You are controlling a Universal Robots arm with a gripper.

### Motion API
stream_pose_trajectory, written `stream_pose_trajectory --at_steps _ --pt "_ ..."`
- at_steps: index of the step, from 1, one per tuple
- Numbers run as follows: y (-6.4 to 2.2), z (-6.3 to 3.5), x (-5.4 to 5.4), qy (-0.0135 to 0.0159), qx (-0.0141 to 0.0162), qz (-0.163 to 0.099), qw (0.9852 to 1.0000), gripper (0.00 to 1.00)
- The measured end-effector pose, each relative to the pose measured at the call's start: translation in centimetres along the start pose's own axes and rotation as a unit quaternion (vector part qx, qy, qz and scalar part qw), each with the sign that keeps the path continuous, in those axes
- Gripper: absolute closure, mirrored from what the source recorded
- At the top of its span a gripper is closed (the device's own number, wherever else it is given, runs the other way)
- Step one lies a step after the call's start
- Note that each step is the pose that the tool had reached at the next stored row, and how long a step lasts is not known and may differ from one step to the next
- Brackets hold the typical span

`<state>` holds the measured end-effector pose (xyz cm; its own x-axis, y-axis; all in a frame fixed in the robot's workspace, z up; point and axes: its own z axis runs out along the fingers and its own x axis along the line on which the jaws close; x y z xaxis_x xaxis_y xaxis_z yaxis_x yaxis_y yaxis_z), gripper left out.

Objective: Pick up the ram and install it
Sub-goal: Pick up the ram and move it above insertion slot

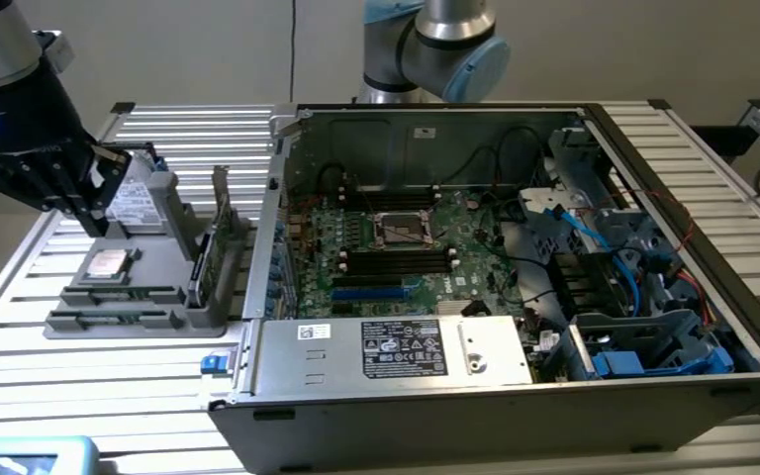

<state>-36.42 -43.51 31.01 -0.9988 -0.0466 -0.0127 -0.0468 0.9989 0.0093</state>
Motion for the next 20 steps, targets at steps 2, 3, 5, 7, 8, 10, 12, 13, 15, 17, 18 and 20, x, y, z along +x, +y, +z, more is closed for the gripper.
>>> stream_pose_trajectory --at_steps 2,3,5,7,8,10,12,13,15,17,18,20 --pt "0.00 0.00 0.00 0.0000 0.0000 0.000 1.0000 0.89" --pt "0.00 0.00 0.00 0.0000 0.0000 0.000 1.0000 0.89" --pt "0.00 0.00 0.00 0.0000 0.0000 0.000 1.0000 0.89" --pt "0.01 0.00 0.03 0.0001 0.0000 -0.005 1.0000 0.89" --pt "0.01 0.00 0.03 0.0002 -0.0001 -0.015 0.9999 0.89" --pt "0.01 0.03 0.04 0.0003 -0.0004 -0.033 0.9995 0.89" --pt "0.01 0.05 0.03 0.0005 -0.0006 -0.051 0.9987 0.89" --pt "0.01 0.07 0.03 0.0006 -0.0007 -0.060 0.9982 0.89" --pt "0.01 0.09 0.03 0.0008 -0.0009 -0.078 0.9969 0.89" --pt "0.01 0.12 0.03 0.0009 -0.0012 -0.096 0.9954 0.89" --pt "0.01 0.12 0.03 0.0010 -0.0013 -0.105 0.9944 0.89" --pt "0.01 0.13 0.04 0.0012 -0.0016 -0.123 0.9924 0.89"
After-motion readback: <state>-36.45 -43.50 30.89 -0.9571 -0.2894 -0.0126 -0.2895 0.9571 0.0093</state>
